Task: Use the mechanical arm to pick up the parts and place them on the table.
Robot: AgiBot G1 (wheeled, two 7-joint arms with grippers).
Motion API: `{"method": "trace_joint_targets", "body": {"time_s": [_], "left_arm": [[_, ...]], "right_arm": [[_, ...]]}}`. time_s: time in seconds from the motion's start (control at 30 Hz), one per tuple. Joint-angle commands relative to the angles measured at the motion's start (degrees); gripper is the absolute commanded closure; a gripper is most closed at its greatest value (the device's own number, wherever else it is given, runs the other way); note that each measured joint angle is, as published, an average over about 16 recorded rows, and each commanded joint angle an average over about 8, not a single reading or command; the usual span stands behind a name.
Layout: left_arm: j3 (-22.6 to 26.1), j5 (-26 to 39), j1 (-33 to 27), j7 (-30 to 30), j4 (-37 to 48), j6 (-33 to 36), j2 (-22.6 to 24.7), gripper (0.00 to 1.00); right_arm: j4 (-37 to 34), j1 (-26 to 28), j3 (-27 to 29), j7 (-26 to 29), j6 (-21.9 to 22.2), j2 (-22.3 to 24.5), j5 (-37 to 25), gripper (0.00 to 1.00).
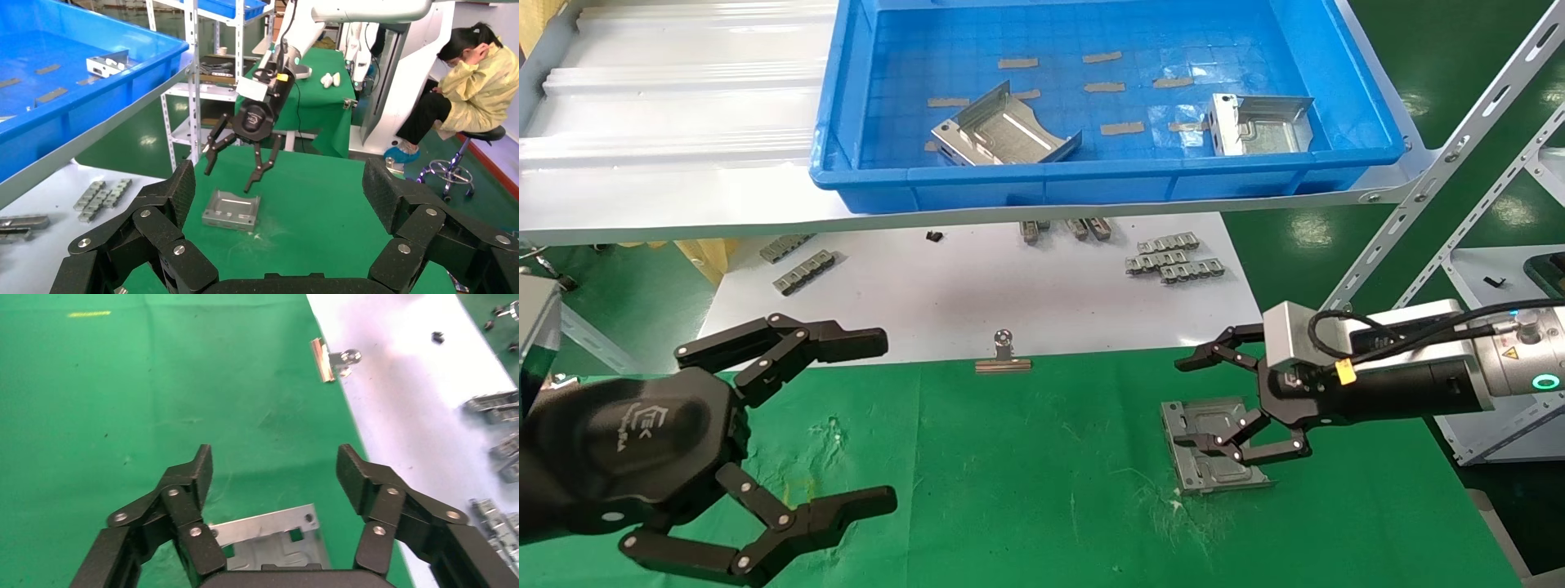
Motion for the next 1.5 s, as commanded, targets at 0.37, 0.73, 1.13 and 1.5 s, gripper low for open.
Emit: {"method": "trace_joint_targets", "body": {"time_s": [0.37,0.73,1.13,1.5], "left_arm": [[0.0,0.0,0.0,0.0,0.0,0.0,0.0,0.0],[0.0,0.0,0.0,0.0,0.01,-0.01,0.0,0.0],[0.0,0.0,0.0,0.0,0.01,-0.01,0.0,0.0],[0.0,0.0,0.0,0.0,0.01,-0.01,0.0,0.0]], "right_arm": [[0.48,-0.43,0.34,0.22,0.15,0.16,0.1,0.0],[10.06,-6.33,7.85,6.24,1.04,3.16,2.05,0.0],[23.74,-14.74,18.59,14.92,2.27,7.46,4.98,0.0],[36.3,-22.48,28.46,22.9,3.4,11.42,7.66,0.0]]}}
